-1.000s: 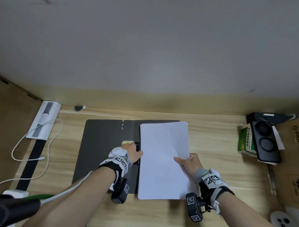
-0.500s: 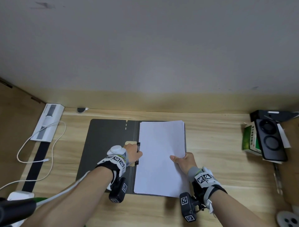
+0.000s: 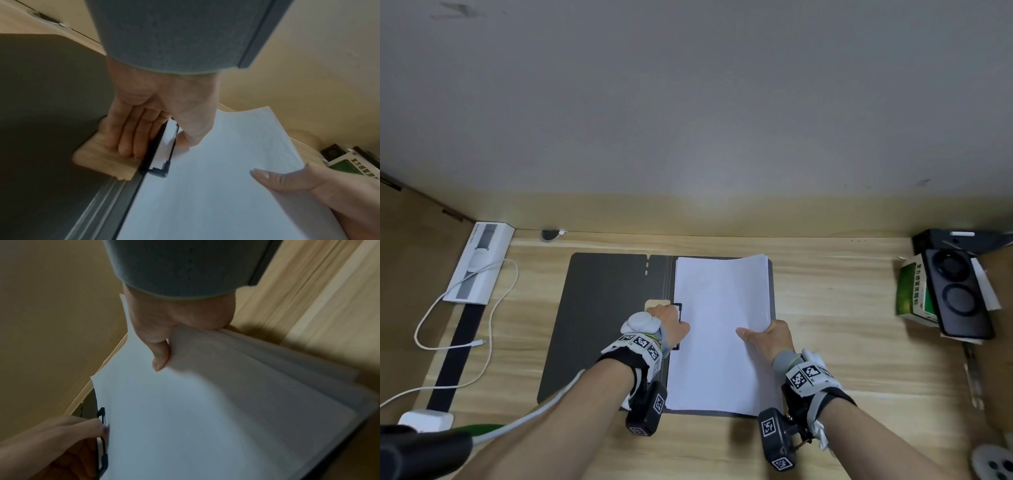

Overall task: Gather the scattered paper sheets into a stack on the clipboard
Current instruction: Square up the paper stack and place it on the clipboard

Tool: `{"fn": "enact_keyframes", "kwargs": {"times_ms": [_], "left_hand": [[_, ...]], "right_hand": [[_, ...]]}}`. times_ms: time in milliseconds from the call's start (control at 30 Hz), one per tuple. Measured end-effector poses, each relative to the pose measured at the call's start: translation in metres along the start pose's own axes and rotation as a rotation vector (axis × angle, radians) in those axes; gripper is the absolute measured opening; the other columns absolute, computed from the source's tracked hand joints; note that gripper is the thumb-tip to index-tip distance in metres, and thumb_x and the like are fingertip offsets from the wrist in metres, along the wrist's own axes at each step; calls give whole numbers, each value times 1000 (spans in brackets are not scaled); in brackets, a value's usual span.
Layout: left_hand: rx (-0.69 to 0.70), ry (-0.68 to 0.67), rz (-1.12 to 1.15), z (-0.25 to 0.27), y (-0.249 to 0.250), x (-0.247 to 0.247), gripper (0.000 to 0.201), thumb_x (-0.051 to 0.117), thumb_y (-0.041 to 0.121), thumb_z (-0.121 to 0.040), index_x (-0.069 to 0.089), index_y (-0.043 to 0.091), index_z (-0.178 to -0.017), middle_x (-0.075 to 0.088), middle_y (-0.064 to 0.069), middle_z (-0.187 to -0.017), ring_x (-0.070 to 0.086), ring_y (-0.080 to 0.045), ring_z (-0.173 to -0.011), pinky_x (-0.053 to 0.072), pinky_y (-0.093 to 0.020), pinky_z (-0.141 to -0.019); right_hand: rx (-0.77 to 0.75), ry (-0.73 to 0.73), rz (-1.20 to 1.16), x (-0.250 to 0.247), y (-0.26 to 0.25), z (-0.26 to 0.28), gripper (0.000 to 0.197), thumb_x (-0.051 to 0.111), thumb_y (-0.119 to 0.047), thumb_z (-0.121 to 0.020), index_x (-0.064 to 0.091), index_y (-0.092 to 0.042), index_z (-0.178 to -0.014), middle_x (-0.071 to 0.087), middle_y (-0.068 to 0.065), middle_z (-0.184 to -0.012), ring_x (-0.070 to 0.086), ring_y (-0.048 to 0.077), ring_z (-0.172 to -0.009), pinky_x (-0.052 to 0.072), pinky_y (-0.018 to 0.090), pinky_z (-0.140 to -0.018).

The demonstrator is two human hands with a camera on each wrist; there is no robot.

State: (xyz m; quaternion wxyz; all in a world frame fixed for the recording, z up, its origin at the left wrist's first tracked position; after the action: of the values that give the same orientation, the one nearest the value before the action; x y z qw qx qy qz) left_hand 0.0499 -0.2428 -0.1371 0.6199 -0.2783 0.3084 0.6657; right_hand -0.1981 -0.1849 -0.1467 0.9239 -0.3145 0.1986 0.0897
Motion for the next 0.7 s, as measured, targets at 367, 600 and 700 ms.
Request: {"fn": "enact_keyframes", "kwargs": {"times_ms": [367, 600, 700], "left_hand": [[-44, 53, 93, 6, 11, -1, 30, 48, 35, -81, 39, 15, -62, 42, 3, -55, 43, -16, -50, 34, -21, -53], [97, 57, 214, 20, 44, 7, 20, 40, 40, -88, 42, 20, -90, 57, 4, -73, 56, -16, -61, 41, -27, -55], [125, 32, 253, 26, 50, 9, 15, 40, 28, -87, 46, 15, -92, 54, 1, -80, 49, -16, -65, 36, -29, -56]], "right_hand": [[-133, 126, 163, -37, 1, 4, 32, 72, -38, -72, 60, -23, -97, 65, -8, -83, 62, 13, -73, 44, 26, -59], [-80, 225, 203, -83, 44, -1, 44, 70, -31, -64, 62, -19, -105, 62, 4, -103, 61, 24, -89, 52, 32, -77], [-59, 212, 224, -89, 57, -1, 29, 60, -30, -59, 61, -23, -87, 65, 7, -98, 61, 23, -79, 55, 31, -73]]}}
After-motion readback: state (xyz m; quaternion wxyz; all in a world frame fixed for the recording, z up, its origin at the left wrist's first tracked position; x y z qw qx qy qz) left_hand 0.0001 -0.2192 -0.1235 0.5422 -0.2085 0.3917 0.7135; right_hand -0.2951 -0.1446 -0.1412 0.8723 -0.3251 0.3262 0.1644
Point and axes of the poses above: each hand's wrist, its own z-axis away from the middle knuckle, its own x-axis out of the palm, y = z × x, the point moved 9 cm from there along -z, towards the middle knuckle
